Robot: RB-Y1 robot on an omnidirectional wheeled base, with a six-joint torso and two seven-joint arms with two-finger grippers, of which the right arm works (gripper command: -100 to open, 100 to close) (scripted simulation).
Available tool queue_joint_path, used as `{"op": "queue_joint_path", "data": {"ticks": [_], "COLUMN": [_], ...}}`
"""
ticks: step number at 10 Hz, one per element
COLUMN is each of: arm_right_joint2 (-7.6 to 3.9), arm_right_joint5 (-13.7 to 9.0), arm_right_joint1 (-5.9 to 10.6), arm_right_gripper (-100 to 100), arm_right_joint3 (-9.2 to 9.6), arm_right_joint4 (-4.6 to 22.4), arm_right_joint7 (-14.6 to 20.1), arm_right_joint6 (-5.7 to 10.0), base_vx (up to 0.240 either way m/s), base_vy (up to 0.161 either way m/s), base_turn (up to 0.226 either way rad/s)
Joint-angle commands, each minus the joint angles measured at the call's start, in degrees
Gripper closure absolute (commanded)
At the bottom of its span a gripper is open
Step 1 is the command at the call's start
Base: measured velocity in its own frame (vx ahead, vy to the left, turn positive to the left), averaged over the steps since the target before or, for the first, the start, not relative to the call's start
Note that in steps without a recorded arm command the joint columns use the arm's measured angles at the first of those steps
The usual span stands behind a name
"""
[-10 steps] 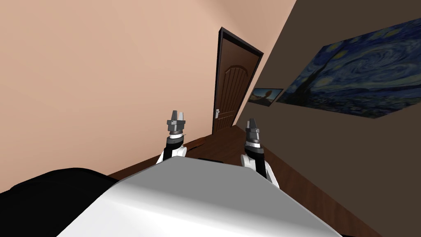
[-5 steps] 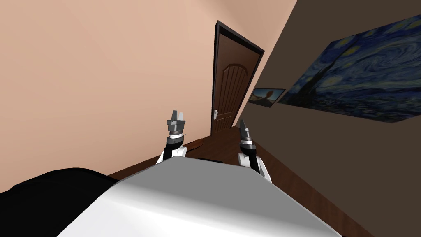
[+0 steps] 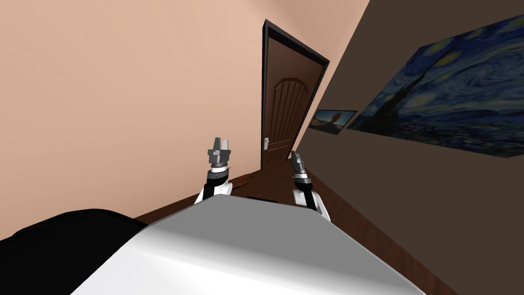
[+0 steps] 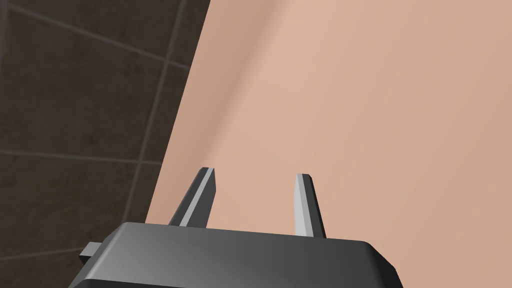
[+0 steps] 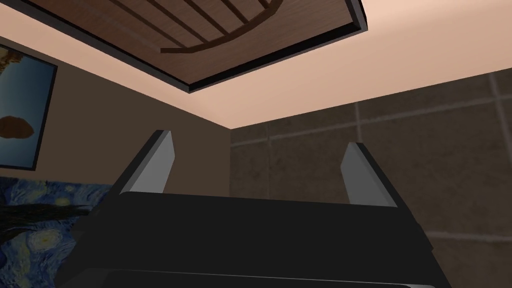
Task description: Pull the door open
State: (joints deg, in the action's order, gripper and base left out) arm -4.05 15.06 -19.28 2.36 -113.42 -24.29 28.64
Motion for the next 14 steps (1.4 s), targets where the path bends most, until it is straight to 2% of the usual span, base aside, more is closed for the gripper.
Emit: {"op": "queue_joint_path", "data": {"ticks": [1,2,12,14], "arm_right_joint2": [0.17,0.16,0.81,1.22], "arm_right_joint5": [1.2,2.6,9.7,11.8], "arm_right_joint1": [0.53,1.4,5.9,7.21], "arm_right_gripper": [-100,-100,-100,-100], "arm_right_joint3": [0.77,1.49,5.19,6.27], "arm_right_joint4": [1.7,3.7,14.2,17.3], "arm_right_joint7": [-1.7,-3.4,-12.2,-14.8], "arm_right_joint6": [-0.25,-0.78,-3.49,-4.28], "base_vx": [0.088,0.105,0.083,0.113], "base_vy": [-0.089,-0.106,-0.083,-0.115], "base_turn": [0.021,0.027,0.02,0.034]}}
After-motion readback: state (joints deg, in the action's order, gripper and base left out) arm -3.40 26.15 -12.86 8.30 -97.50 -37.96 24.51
